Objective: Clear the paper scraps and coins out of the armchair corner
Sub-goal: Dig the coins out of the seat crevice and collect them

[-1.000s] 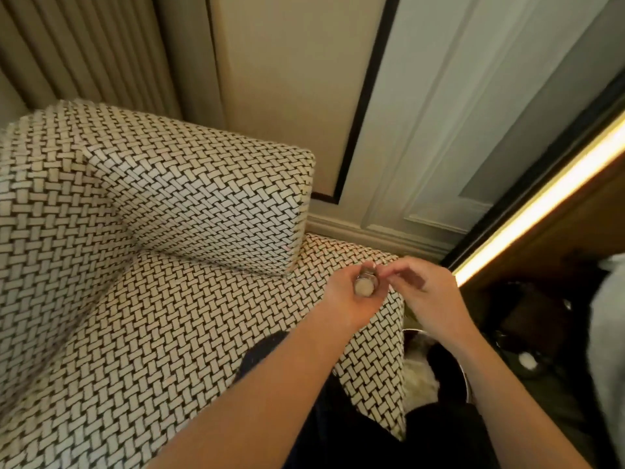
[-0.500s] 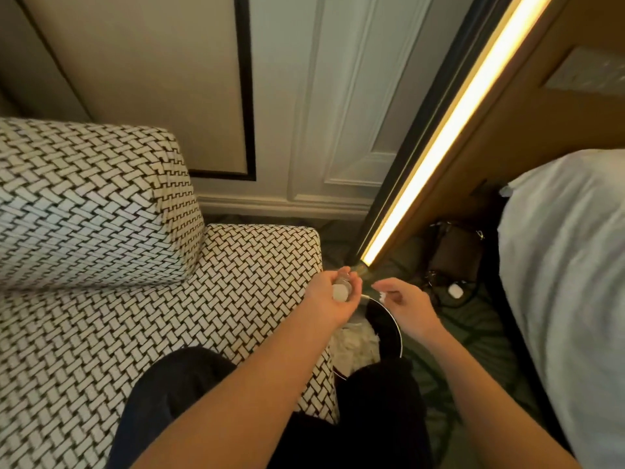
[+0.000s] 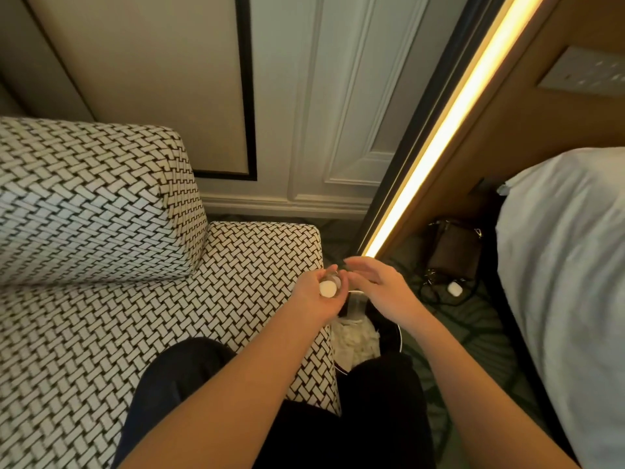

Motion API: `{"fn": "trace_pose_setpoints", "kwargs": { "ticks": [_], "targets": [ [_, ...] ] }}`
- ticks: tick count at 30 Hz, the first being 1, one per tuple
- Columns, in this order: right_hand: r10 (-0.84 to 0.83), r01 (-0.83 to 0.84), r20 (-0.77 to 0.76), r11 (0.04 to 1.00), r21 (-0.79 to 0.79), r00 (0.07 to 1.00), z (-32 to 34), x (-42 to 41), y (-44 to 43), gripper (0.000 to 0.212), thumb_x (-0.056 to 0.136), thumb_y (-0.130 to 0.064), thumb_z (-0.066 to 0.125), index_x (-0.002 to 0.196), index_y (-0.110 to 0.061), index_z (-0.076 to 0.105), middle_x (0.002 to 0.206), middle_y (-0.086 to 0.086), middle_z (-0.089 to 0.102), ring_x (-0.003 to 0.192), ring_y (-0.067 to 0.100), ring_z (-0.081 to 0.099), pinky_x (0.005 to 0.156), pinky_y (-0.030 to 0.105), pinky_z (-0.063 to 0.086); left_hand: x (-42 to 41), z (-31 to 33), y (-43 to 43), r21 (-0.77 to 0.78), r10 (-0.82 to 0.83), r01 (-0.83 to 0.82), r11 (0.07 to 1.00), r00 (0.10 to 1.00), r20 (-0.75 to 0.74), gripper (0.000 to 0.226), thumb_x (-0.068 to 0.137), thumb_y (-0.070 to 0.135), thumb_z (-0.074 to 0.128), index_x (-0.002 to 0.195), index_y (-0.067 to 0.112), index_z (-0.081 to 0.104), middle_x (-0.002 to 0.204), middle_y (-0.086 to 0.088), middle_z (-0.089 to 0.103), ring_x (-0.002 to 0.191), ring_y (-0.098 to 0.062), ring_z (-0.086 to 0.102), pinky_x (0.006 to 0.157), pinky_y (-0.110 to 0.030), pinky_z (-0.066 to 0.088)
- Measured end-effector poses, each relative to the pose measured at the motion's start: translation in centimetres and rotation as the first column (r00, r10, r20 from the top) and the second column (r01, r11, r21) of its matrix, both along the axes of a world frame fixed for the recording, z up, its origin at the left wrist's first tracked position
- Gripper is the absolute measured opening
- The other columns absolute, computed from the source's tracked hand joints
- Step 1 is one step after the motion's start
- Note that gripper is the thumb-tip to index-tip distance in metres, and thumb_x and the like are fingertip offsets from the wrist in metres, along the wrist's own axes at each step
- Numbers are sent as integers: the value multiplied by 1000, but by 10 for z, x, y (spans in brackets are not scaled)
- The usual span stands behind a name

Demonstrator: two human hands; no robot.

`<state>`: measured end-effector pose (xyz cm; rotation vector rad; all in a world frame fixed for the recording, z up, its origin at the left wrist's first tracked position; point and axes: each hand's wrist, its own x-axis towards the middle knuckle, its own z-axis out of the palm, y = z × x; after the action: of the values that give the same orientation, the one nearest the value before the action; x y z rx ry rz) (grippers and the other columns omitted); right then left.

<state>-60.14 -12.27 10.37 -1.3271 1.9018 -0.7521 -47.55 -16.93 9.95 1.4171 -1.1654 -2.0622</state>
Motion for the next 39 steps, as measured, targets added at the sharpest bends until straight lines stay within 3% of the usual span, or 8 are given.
{"fn": "trace_pose_setpoints", "kwargs": {
  "ticks": [3, 7, 9, 11, 20, 30, 35, 39],
  "targets": [
    [24, -25, -14, 996, -89, 1000, 14, 33, -7, 36, 93, -29, 55, 128, -24, 53, 123, -12, 55, 111, 2, 51, 87, 13, 41, 15, 8, 0, -57, 36, -28, 998, 987, 158, 37, 93, 27, 56, 126, 12, 52, 112, 1, 60, 93, -8, 53, 54, -7, 43],
    [80, -110, -209, 984, -137, 975, 22, 69, -19, 37, 87, -29, 63, 123, -26, 57, 122, -10, 58, 109, 2, 49, 98, 23, 40, 49, 17, -11, 222, 255, -215, 951, 952, -171, 10, 93, 16, 52, 98, 8, 57, 75, 5, 52, 68, -9, 54, 53, -10, 44],
    [131, -188, -329, 971, -146, 935, 24, 89, -26, 33, 85, -30, 66, 117, -24, 61, 113, -8, 62, 106, 5, 45, 95, 23, 35, 68, 31, -18, 602, 505, -233, 764, 797, -331, 20, 99, 13, 36, 95, 1, 51, 77, -7, 53, 52, -12, 55, 42, -14, 43],
    [124, -210, -394, 961, -182, 910, 25, 109, -33, 33, 83, -34, 67, 114, -25, 63, 105, -8, 64, 104, 7, 43, 91, 22, 34, 85, 31, -26, 698, 645, -268, 664, 677, -354, 22, 101, 11, 31, 97, -1, 49, 79, -12, 51, 34, -14, 52, 29, -16, 37],
    [174, -380, -473, 842, -383, 864, 57, 206, -94, 25, 81, -32, 68, 106, -27, 69, 96, -12, 68, 94, 9, 48, 86, 28, 40, 184, 71, -73, 511, 633, -398, 762, 623, -459, 20, 100, 6, 31, 105, -3, 49, 83, -12, 50, 54, -13, 54, 32, -15, 38],
    [162, -198, -116, 831, -520, 980, 90, 269, -183, 20, 83, -26, 69, 101, -15, 73, 90, -5, 72, 76, -1, 60, 69, 2, 42, 253, 122, -143, 205, 456, -419, 885, 681, -573, 33, 94, -7, 28, 125, -19, 32, 127, -33, 45, 98, -33, 59, 72, -33, 53],
    [129, -122, -24, 841, -527, 991, 93, 282, -219, 20, 87, -23, 64, 105, -16, 71, 92, -3, 70, 80, 2, 59, 67, 1, 39, 259, 134, -178, 15, 391, -430, 903, 805, -445, 34, 93, -10, 35, 124, -19, 40, 124, -28, 53, 110, -31, 58, 87, -34, 52],
    [206, -210, -64, 841, -499, 976, 87, 286, -240, 22, 90, -15, 59, 111, -17, 66, 94, -6, 67, 87, 4, 59, 71, -2, 36, 255, 121, -203, -246, 454, -479, 843, 878, -152, 21, 89, -9, 38, 91, -5, 58, 96, -20, 65, 94, -25, 62, 88, -33, 49]
  ]
}}
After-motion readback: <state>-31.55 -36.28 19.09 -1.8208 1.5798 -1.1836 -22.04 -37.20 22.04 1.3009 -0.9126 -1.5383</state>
